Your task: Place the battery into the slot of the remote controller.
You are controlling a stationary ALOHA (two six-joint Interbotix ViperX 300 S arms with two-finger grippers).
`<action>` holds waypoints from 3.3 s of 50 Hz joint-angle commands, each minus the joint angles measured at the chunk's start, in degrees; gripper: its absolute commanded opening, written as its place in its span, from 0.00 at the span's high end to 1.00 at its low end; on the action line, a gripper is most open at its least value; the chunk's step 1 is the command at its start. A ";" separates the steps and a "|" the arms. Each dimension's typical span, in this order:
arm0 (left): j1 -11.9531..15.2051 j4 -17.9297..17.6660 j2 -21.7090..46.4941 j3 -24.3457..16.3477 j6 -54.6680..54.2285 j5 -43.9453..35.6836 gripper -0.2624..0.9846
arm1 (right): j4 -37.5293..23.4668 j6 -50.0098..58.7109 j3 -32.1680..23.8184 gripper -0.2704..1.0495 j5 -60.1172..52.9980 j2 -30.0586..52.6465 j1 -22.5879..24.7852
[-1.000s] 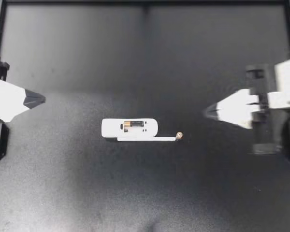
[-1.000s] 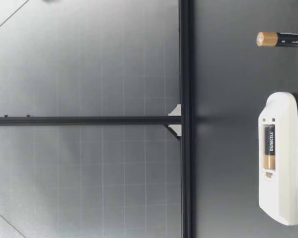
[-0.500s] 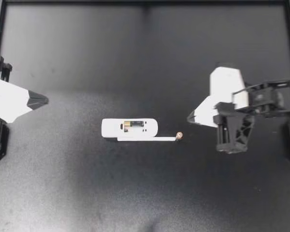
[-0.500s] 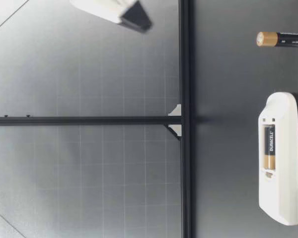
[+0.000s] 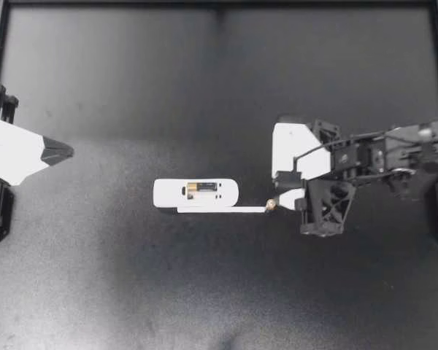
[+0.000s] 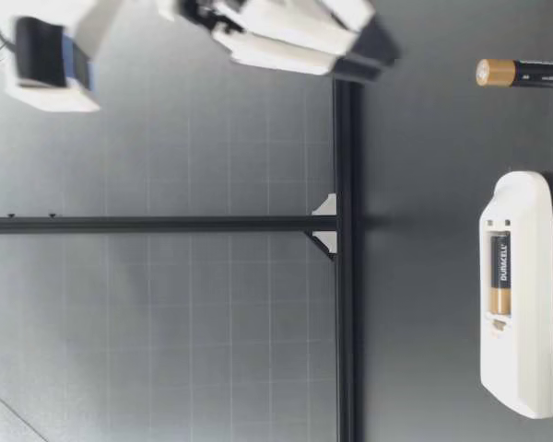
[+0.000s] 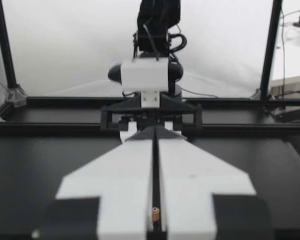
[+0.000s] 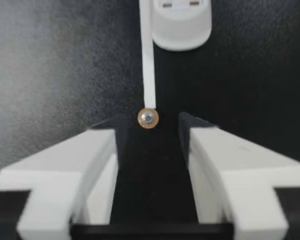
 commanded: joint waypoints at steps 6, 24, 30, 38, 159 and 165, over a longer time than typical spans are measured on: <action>0.18 0.00 0.44 -0.44 0.09 -0.26 0.92 | 0.00 -0.18 -2.46 0.43 -0.53 2.64 0.62; 0.18 0.00 0.44 -0.18 0.09 -0.26 0.92 | 0.00 -0.18 -3.08 0.43 -0.97 6.68 1.14; 0.18 0.00 0.44 -0.18 0.09 -0.26 0.92 | -0.09 -0.18 -3.08 0.43 -1.23 7.73 1.14; 0.18 0.00 0.44 -0.18 0.00 -0.35 0.92 | -0.62 -0.18 -2.99 0.43 -1.49 8.88 1.14; 3.52 -0.97 50.63 -17.84 -1.05 23.99 0.92 | -0.79 0.18 8.53 0.77 -74.79 23.73 -0.79; 3.43 -0.97 52.29 -17.93 -1.05 23.64 0.92 | -0.79 0.18 8.44 0.77 -74.79 24.26 -0.97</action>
